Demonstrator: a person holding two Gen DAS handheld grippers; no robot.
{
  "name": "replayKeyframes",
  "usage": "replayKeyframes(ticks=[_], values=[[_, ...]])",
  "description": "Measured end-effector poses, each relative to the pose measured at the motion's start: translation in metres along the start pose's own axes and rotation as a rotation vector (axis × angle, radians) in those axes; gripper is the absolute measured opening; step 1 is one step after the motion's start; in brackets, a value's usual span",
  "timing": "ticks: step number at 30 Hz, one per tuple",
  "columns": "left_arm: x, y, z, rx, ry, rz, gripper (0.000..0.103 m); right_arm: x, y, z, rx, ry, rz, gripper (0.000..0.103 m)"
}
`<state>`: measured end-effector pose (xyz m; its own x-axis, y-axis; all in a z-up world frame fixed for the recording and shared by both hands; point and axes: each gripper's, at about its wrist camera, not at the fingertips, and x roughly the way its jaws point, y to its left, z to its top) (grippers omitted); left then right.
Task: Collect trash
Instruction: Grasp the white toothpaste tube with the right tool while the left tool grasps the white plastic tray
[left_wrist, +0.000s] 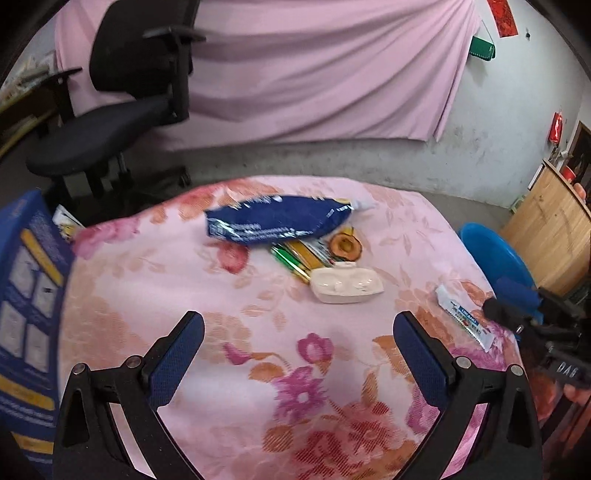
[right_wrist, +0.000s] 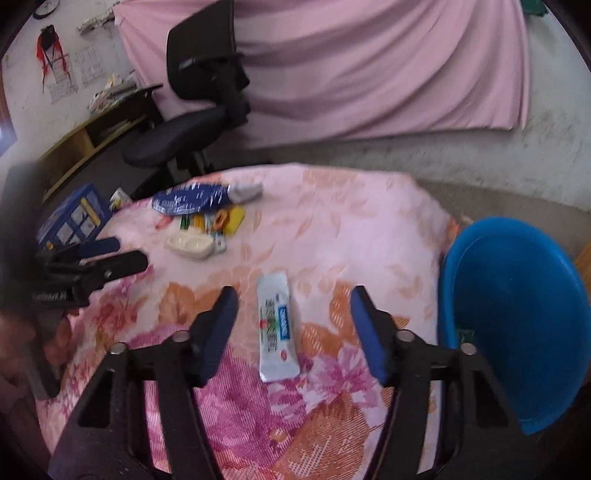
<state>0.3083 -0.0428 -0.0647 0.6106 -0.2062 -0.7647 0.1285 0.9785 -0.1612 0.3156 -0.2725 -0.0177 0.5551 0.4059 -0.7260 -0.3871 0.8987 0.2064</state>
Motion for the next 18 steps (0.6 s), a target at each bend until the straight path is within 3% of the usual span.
replayKeyframes(ticks=[5,8,11,18], values=[[0.016,-0.014,0.002,0.05,0.063,0.024,0.099,0.016,0.006,-0.005,-0.057,0.091,0.017,0.071],[0.02,-0.022,0.006,0.083,0.063,0.023,0.092,0.02,0.01,-0.006,-0.09,0.105,-0.014,0.064],[0.028,-0.028,0.01,0.091,0.071,0.03,0.088,0.023,0.012,-0.006,-0.143,0.098,-0.06,0.044],[0.048,-0.036,0.022,0.088,0.095,0.06,0.084,0.023,0.001,-0.003,-0.119,0.068,-0.065,0.044]])
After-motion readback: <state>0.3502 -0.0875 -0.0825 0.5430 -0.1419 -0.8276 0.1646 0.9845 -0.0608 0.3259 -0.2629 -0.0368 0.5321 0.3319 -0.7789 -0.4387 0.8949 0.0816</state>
